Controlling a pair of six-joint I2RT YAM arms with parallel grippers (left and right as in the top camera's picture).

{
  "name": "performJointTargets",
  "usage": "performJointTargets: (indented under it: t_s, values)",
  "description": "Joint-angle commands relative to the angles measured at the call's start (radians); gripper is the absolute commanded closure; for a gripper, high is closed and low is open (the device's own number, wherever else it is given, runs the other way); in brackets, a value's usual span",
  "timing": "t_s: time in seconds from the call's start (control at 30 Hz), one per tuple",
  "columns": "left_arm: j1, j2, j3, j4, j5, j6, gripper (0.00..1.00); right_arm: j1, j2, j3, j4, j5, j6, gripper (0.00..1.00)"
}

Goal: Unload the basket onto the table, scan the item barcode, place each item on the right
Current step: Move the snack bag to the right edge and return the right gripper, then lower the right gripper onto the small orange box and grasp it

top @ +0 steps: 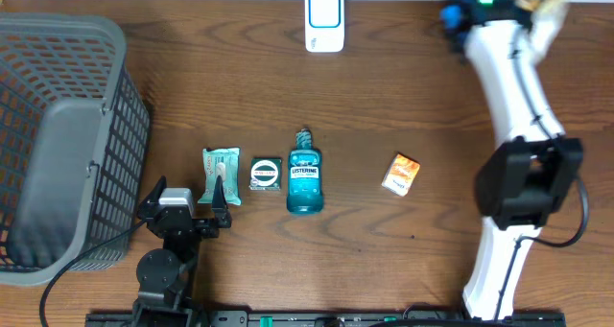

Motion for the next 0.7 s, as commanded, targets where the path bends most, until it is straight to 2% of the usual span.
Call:
performJointTargets:
  t_s: [0.0,0.07,0.1,0.2,0.33,0.37,0.47,0.5,0.53,0.67]
  values:
    - [0.004,-0.002,-0.021,-0.036,-0.009,0.003,0.02,-0.147,0.03,-0.052,-0.002,0.037,0.017,0.99]
    - [0.004,-0.002,-0.021,-0.036,-0.009,0.003,0.02,-0.241,0.051,-0.074,0.024,0.0,0.016,0.99]
    - [0.004,-0.002,-0.021,-0.036,-0.009,0.003,0.02,-0.318,0.073,-0.083,0.05,-0.07,0.016,0.99]
    - [0.004,-0.002,-0.021,-0.036,-0.009,0.003,0.02,-0.424,0.104,-0.085,0.068,-0.229,0.016,0.99]
    - [0.004,-0.002,-0.021,-0.036,-0.009,0.002,0.02,-0.529,0.121,-0.085,0.077,-0.401,0.015,0.88]
    - [0.004,-0.002,-0.021,-0.036,-0.009,0.003,0.02,-0.549,0.121,-0.084,0.078,-0.406,0.015,0.78]
    - [0.004,-0.002,-0.021,-0.036,-0.009,0.003,0.02,-0.584,0.118,-0.072,0.081,-0.376,-0.012,0.27]
    - [0.004,-0.002,-0.021,-0.036,-0.009,0.003,0.02,-0.593,0.113,-0.062,0.079,-0.362,-0.024,0.05]
    - [0.004,-0.002,-0.021,-0.036,-0.009,0.003,0.02,-0.596,0.106,-0.056,0.077,-0.361,-0.035,0.01]
    - [0.004,-0.002,-0.021,-0.036,-0.009,0.002,0.02,-0.594,0.034,-0.041,0.075,-0.423,-0.04,0.01]
